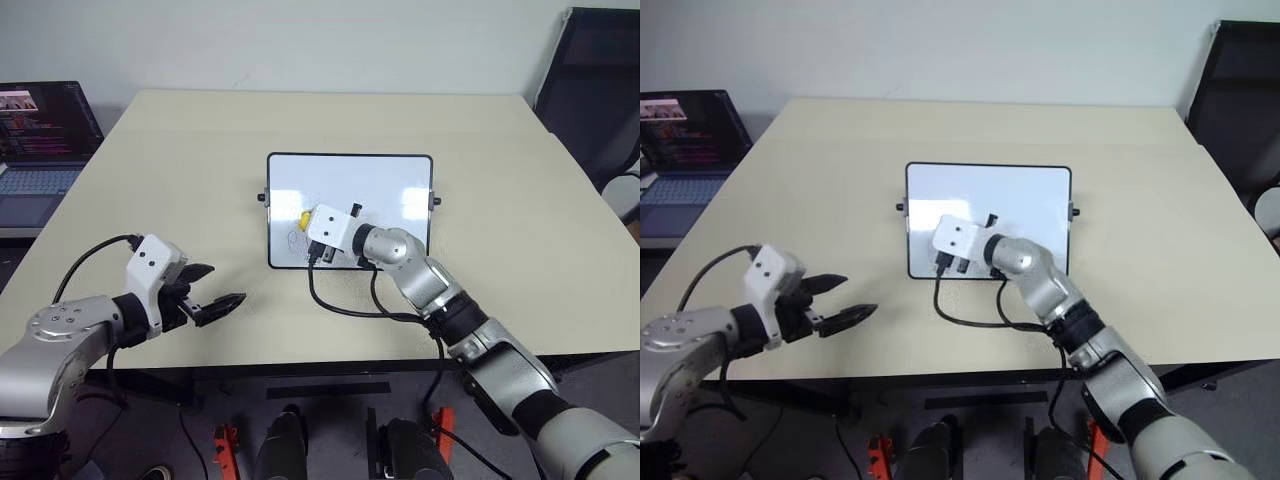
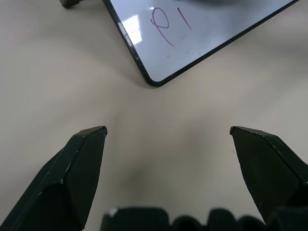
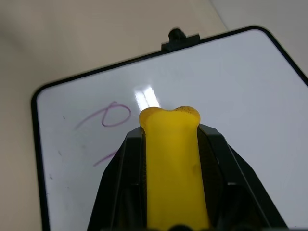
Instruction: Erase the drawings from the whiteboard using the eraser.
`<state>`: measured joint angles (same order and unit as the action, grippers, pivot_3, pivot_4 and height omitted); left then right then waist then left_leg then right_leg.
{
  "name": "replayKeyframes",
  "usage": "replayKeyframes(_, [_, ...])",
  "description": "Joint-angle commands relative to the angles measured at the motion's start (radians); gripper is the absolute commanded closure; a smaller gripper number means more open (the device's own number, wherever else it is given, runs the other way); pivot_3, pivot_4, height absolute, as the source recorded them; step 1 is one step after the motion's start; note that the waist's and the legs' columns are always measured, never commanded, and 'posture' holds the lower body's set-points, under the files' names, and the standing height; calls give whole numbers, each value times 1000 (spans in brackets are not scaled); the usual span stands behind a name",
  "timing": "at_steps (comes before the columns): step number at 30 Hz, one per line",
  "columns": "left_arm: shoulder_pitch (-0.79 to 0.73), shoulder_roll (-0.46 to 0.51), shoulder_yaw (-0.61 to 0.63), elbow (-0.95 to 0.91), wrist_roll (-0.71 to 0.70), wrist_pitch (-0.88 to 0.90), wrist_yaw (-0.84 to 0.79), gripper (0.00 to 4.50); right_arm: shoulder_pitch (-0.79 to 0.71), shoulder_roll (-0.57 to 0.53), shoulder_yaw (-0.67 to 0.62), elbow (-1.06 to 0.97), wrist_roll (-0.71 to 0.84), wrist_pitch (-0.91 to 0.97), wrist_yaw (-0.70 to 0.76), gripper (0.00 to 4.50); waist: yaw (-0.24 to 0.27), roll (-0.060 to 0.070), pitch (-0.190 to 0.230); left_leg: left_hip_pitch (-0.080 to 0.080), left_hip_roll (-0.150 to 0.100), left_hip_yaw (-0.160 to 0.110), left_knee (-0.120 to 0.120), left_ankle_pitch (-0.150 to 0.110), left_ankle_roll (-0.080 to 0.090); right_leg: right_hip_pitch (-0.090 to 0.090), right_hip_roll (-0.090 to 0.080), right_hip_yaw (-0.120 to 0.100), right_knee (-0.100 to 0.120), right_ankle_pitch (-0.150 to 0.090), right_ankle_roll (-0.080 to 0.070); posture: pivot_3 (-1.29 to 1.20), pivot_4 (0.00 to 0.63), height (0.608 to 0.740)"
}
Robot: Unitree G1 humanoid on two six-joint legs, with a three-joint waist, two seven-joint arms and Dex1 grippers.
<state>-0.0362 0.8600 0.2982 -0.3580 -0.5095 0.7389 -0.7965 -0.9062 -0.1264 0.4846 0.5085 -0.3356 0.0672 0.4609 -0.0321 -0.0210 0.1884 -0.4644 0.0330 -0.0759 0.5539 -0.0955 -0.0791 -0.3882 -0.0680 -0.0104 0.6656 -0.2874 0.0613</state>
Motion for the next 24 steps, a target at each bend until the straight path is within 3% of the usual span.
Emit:
replayKeyframes(1, [-11,6,6,-39,-10,-2,4,0,-21,3,45,48,-47,-32,35,3409,-1,0,0,0,0,0,0,0,0,0,0,0,0,0,0,0,150,740])
replayKeyframes(8, [-13,4,3,-39,-10,-2,6,0,-9,-70,126,58,-119,-68,169,3409,1,0,0,13,1,0,0,0,0,7,1,1,1,-6,-3,0,150,740])
replayKeyframes(13, [-22,5,-2,-33,-8,-4,4,0,-92,-29,64,143,-153,-120,-57,3410,0,0,0,14,2,0,0,-3,-5,6,1,0,1,-1,-5,0,150,740])
replayKeyframes(15, [-23,4,-4,-33,-8,-3,4,0,-113,-20,64,172,-154,-137,-80,3410,1,0,0,13,2,0,0,-3,-5,4,1,1,3,1,-6,0,150,740])
replayKeyframes(21, [-20,3,-4,-33,-11,-2,4,0,-69,-33,155,165,-171,-206,119,3410,-1,0,0,13,2,0,1,-1,-1,2,1,2,7,0,-7,0,150,740])
replayKeyframes(24, [-17,3,-2,-32,-11,-1,4,0,-72,-18,152,164,-185,-213,90,3410,-1,0,0,13,3,0,1,1,1,2,3,2,9,-2,-8,0,150,740])
